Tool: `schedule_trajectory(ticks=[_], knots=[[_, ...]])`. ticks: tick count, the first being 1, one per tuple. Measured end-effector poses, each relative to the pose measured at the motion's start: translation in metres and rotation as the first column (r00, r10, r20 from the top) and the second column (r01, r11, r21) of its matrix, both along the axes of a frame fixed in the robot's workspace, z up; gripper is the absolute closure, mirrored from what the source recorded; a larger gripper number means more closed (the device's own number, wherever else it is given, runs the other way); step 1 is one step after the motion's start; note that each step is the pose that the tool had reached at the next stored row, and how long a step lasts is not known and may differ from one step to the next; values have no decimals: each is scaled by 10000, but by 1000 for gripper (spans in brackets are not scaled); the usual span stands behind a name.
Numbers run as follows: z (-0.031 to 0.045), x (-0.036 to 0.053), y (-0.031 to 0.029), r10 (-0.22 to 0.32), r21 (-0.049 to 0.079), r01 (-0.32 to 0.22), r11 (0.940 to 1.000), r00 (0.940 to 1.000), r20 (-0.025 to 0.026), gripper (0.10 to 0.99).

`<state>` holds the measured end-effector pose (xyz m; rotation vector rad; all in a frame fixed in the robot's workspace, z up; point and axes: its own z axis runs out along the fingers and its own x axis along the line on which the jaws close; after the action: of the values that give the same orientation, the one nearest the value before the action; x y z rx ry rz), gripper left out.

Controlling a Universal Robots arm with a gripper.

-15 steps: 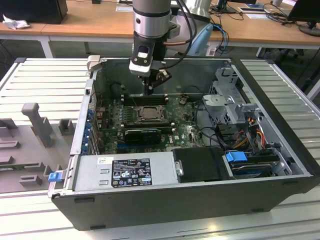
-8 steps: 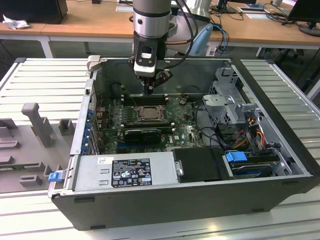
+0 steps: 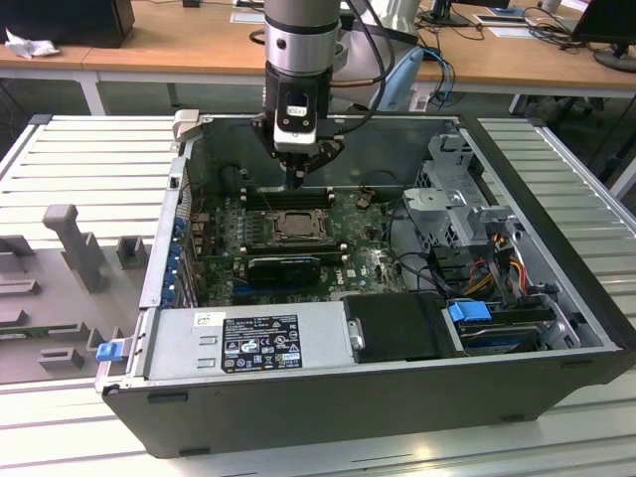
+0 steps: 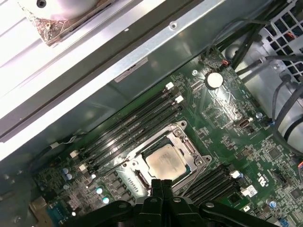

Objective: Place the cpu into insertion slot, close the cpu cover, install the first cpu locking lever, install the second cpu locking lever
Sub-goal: 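Install the first cpu locking lever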

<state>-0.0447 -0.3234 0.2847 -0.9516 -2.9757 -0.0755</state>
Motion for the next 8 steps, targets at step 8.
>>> schedule_trajectory(ticks=[8], knots=[[0, 0, 0, 766, 0, -766, 9971, 9971, 0, 980]])
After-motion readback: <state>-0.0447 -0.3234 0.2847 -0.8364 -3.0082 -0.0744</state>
